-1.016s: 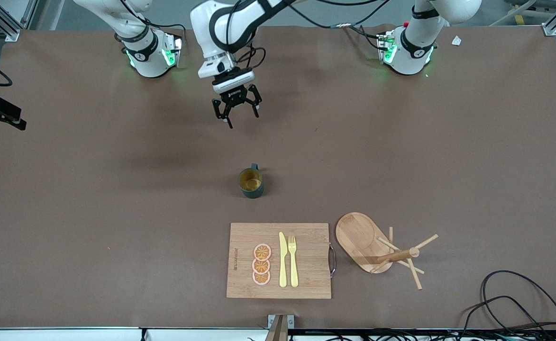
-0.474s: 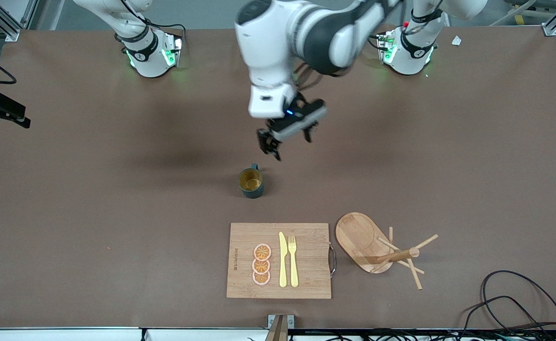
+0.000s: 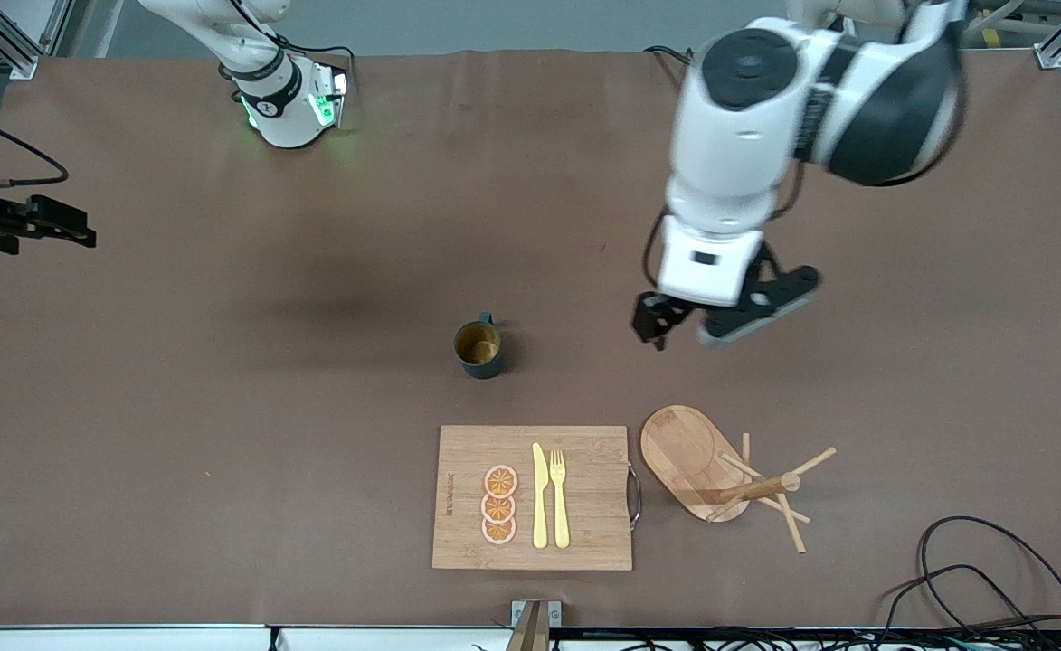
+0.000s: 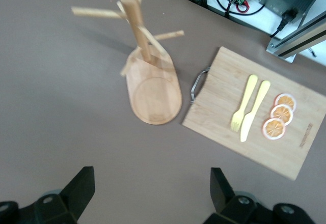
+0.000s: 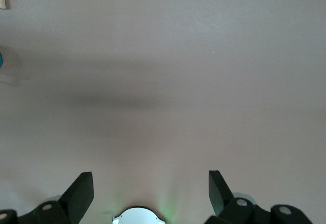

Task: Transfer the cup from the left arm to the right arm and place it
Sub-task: 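Withdraw the left gripper to rest while the right gripper reaches out, then move the right gripper down over the teal mug, then close the right gripper on the teal mug rim, then carry the teal mug with the right gripper away from the cutting board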

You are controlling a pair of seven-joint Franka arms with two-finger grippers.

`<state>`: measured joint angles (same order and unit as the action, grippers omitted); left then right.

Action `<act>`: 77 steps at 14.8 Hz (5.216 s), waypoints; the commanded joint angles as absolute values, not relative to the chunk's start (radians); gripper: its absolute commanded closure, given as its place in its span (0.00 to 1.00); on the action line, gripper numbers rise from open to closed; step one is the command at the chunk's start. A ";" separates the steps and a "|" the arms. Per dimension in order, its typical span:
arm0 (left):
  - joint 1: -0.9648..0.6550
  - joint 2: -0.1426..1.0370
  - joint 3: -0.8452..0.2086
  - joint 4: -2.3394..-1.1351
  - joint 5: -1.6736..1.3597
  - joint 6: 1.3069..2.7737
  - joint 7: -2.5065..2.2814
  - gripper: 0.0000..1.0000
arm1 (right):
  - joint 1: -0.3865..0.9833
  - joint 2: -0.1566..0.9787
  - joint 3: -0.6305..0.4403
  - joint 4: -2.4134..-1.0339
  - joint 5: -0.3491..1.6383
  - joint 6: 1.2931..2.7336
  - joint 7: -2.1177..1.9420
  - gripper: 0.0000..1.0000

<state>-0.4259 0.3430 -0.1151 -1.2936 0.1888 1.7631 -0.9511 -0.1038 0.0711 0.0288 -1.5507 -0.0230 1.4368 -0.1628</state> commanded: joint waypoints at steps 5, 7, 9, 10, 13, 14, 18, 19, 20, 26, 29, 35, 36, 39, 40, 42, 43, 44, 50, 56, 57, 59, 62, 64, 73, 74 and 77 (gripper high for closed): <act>-0.207 0.201 -0.133 -1.322 0.037 1.577 -0.461 0.00 | 0.007 -0.073 0.026 -1.847 0.069 1.680 0.119 0.00; -0.183 0.169 -0.123 -1.324 0.026 1.549 -0.361 0.00 | 0.107 -0.156 0.026 -2.012 0.075 1.831 0.262 0.00; -0.132 0.140 -0.124 -1.328 0.025 1.516 -0.255 0.00 | 0.229 -0.155 0.028 -2.040 0.074 1.888 0.473 0.00; -0.127 0.127 -0.121 -1.331 0.026 1.493 -0.208 0.00 | 0.291 -0.150 0.026 -2.063 0.074 1.920 0.547 0.00; -0.075 0.057 -0.124 -1.394 0.025 1.453 -0.154 0.00 | 0.467 -0.111 0.026 -2.215 0.054 2.124 0.752 0.00; -0.063 0.031 -0.129 -1.428 0.023 1.453 -0.149 0.00 | 0.510 -0.063 0.026 -2.226 0.020 2.156 0.829 0.00; -0.003 -0.044 -0.133 -1.515 0.003 1.457 -0.134 0.00 | 0.632 0.142 0.026 -2.180 -0.168 2.255 1.178 0.00; 0.009 -0.067 -0.138 -1.543 -0.008 1.466 -0.132 0.00 | 0.632 0.146 0.026 -2.180 -0.173 2.282 1.180 0.00; 0.009 -0.078 -0.138 -1.554 -0.006 1.473 -0.130 0.00 | 0.627 0.144 0.025 -2.180 -0.173 2.305 1.180 0.00; 0.006 -0.080 -0.137 -1.551 0.008 1.480 -0.132 0.00 | 0.620 0.221 0.023 -2.146 -0.227 2.638 1.152 0.00; 0.009 -0.080 -0.130 -1.548 0.006 1.477 -0.132 0.00 | 0.632 0.329 0.020 -2.090 -0.245 2.683 1.154 0.00; 0.012 -0.074 -0.126 -1.543 0.003 1.477 -0.133 0.00 | 0.629 0.455 0.020 -1.958 -0.288 2.677 1.157 0.02; 0.014 -0.074 -0.124 -1.543 0.003 1.477 -0.129 0.00 | 0.624 0.465 0.021 -1.951 -0.288 2.677 1.155 0.04; 0.018 -0.064 -0.109 -1.526 0.003 1.477 -0.141 0.00 | 0.617 0.482 0.021 -1.934 -0.287 2.671 1.143 0.10; 0.018 -0.058 -0.109 -1.523 0.005 1.476 -0.144 0.00 | 0.615 0.485 0.021 -1.934 -0.288 2.669 1.138 0.13; 0.018 -0.051 -0.107 -1.519 0.006 1.474 -0.147 0.00 | 0.618 0.502 0.021 -1.934 -0.288 2.668 1.118 0.15; 0.021 -0.049 -0.107 -1.519 0.006 1.473 -0.146 0.00 | 0.620 0.506 0.020 -1.936 -0.288 2.663 1.108 0.18; 0.021 -0.049 -0.103 -1.519 0.006 1.473 -0.140 0.00 | 0.618 0.512 0.020 -1.936 -0.287 2.643 1.088 0.23; 0.020 -0.034 -0.095 -1.519 0.003 1.471 -0.146 0.00 | 0.615 0.512 0.021 -1.936 -0.287 2.628 1.065 0.61; 0.020 -0.017 -0.094 -1.517 0.003 1.471 -0.141 0.00 | 0.617 0.517 0.021 -1.934 -0.282 2.629 1.072 0.91; 0.020 -0.015 -0.094 -1.517 0.003 1.471 -0.144 0.00 | 0.617 0.518 0.021 -1.933 -0.279 2.629 1.072 0.96; 0.020 -0.011 -0.094 -1.517 0.005 1.471 -0.144 0.00 | 0.615 0.517 0.021 -1.931 -0.276 2.629 1.072 0.98; 0.020 -0.006 -0.095 -1.517 0.003 1.473 -0.146 0.00 | 0.614 0.517 0.023 -1.928 -0.273 2.626 1.074 0.99; 0.020 -0.006 -0.094 -1.517 0.002 1.473 -0.144 0.00 | 0.592 0.511 0.023 -1.930 -0.275 2.608 1.063 1.00; 0.020 0.003 -0.094 -1.517 0.003 1.473 -0.146 0.00 | 0.416 0.286 0.025 -2.000 -0.273 2.298 0.375 1.00; 0.020 0.005 -0.094 -1.516 0.003 1.473 -0.144 0.00 | 0.369 0.258 0.025 -2.040 -0.273 2.309 0.245 1.00; 0.020 0.005 -0.094 -1.516 0.005 1.471 -0.144 0.00 | 0.211 0.180 0.026 -2.170 -0.272 2.410 -0.102 1.00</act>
